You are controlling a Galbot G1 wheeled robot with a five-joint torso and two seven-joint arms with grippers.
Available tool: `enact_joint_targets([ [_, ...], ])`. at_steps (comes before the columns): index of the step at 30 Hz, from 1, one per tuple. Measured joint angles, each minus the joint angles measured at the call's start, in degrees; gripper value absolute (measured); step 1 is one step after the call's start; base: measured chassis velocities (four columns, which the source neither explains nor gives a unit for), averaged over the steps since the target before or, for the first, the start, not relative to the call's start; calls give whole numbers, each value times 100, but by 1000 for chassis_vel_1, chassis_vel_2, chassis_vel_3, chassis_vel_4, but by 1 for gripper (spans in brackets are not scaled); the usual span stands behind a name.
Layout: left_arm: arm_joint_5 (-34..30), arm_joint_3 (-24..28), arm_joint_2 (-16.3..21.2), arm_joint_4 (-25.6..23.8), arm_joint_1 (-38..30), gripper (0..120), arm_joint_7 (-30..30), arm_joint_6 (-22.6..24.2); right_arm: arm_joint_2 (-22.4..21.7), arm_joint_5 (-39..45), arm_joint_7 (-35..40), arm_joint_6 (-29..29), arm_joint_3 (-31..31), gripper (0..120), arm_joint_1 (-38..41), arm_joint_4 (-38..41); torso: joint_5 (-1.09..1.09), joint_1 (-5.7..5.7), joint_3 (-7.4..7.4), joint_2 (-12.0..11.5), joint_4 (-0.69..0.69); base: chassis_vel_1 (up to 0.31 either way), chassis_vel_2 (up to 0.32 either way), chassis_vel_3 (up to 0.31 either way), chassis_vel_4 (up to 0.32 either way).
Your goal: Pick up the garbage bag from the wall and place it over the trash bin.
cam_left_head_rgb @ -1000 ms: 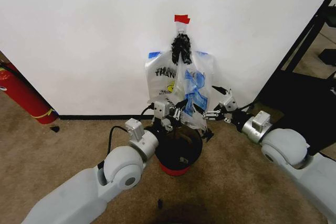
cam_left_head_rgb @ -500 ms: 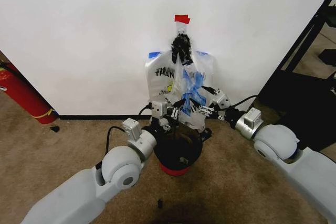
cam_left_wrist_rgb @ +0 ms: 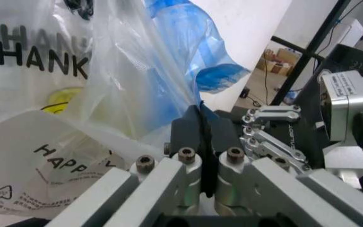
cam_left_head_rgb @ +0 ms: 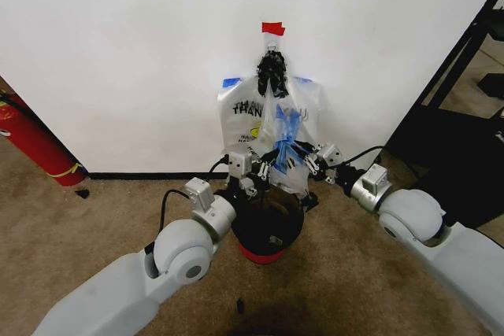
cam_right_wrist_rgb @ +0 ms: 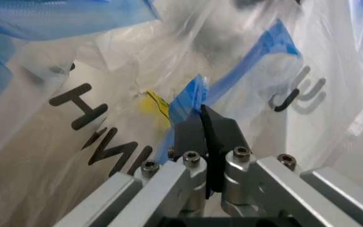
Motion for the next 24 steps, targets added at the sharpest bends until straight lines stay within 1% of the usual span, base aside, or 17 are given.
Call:
enact_joint_targets([
  [7, -1, -26, 5, -23, 14, 0, -7, 1, 18, 288, 224, -173, 106, 0, -92, 108, 0, 0, 0, 0, 0, 0, 0, 0, 0],
  [12, 2, -130, -6, -85, 131, 0, -58, -12, 127, 609, 356, -33, 480, 0, -421, 279, 1, 0, 0, 0, 0, 0, 0, 0, 0],
  [17, 5, -523, 35, -364, 663, 0, -107, -91, 231, 857, 708, 283, 946, 0, -1095, 736, -1, 0, -1, 0, 0, 0, 0, 0, 0],
  [18, 5, -523, 35, -364, 663, 0, -107, -91, 231, 857, 708, 283, 946, 0, -1095, 736, -1, 0, -1, 0, 0, 0, 0, 0, 0],
  [21, 80, -743, 145, -531, 1061, 0, -56, -152, 236, 855, 727, 349, 1146, 0, -1479, 977, 0, 0, -1, 0, 0, 0, 0, 0, 0],
  [23, 140, -893, 201, -651, 1326, 0, -19, -187, 283, 813, 743, 393, 1389, 0, -1834, 1175, 0, 0, -1, 0, 3, 0, 0, 0, 0],
  [24, 166, -952, 204, -706, 1425, 0, -14, -197, 335, 767, 758, 407, 1559, 0, -2009, 1258, 0, -1, -1, 0, 0, 0, 0, 0, 0],
])
